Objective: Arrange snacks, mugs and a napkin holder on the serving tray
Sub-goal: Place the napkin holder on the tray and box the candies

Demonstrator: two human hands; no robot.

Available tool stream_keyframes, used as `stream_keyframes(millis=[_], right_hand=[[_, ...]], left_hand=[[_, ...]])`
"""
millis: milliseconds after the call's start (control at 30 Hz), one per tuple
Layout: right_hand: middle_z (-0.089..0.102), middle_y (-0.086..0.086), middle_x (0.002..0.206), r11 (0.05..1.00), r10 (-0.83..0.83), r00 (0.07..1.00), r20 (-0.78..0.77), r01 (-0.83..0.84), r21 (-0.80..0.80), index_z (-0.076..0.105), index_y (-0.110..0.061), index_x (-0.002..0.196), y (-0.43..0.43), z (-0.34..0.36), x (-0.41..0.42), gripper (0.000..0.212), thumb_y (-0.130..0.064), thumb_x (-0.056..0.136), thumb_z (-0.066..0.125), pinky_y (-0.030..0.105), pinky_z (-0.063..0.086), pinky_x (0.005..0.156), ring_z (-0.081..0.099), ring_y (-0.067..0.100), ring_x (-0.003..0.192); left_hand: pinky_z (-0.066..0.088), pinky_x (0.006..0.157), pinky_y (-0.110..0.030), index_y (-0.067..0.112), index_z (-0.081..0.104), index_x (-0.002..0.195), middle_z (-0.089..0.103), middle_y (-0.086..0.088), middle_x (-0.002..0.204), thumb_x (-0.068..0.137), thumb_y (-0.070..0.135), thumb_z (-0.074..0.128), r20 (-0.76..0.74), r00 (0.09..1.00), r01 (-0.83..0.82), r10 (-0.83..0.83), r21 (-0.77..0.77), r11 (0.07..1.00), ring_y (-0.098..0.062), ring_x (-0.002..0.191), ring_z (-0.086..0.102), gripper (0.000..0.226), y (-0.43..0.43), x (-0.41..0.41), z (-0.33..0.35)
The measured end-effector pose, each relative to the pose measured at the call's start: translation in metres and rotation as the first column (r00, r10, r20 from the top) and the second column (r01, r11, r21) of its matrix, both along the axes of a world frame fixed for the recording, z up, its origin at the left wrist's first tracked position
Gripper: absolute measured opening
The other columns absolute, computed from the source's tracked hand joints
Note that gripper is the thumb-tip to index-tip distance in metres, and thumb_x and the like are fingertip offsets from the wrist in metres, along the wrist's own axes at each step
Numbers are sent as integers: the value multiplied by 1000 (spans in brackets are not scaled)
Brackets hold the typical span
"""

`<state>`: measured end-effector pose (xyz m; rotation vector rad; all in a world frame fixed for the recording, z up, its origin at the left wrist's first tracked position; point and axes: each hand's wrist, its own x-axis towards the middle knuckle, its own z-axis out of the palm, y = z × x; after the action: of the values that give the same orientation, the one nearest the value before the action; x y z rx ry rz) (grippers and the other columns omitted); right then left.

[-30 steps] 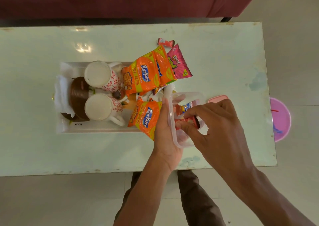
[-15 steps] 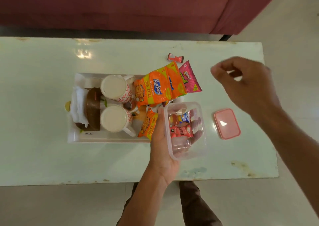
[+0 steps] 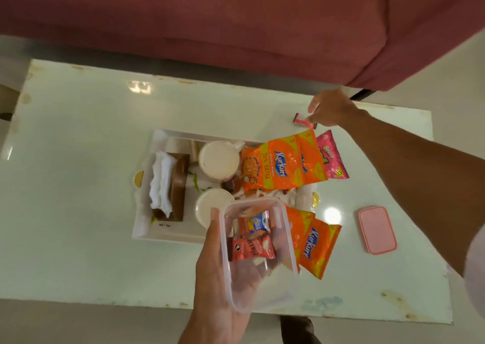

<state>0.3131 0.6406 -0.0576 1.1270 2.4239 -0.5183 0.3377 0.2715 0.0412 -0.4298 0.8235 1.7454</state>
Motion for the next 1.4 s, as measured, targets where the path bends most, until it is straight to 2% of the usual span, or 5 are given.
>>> stream_keyframes(millis=[433,600,800,1100,1400], right_hand=[[74,7,100,963,-91,919,-384,180,202,74,-8,95,-14,15,-14,26,-30,82,75,24,54,84,63,6,74],[77,-5,83,922,-371,580,-725,134,-364,67,-35,77,-108,112,43,25,-57,74,78,33,61,73,76,14,80],[78,-13,84,812,-445,678,-585,30,-582,67,-31,82,-207,162,111,32,-41,61,88,26,59,80,76,6,83],[68,-3,62,908,415,799,-436,-392,147,73,-23,78,-231,154,169,30,-20,58,96,28,51,47,62,20,52],[72,-14,76,984,57,790,-610,-149,-101,73,-33,72,-202,172,238,12,-41,73,81,15,50,62,65,2,70]], left_hand=[[61,80,-47,2,56,138,66,-26,123,88,46,68,32,996,-85,86,-13,996,-42,109,62,68,-23,-20,-23],[57,88,-48,5,53,142,60,-28,135,102,43,35,16,998,-55,55,-56,997,-48,127,54,58,-13,-13,-29],[52,90,-48,-1,45,146,57,-29,132,110,40,30,-140,990,16,-27,-80,997,-39,113,62,57,9,0,-28],[60,83,-35,17,56,142,73,-8,125,106,52,32,-156,976,146,-155,-69,987,-25,113,71,56,42,51,-22],[60,79,-35,8,58,137,69,-18,128,109,45,33,-172,964,202,-205,-33,979,-31,106,72,53,77,114,-20]])
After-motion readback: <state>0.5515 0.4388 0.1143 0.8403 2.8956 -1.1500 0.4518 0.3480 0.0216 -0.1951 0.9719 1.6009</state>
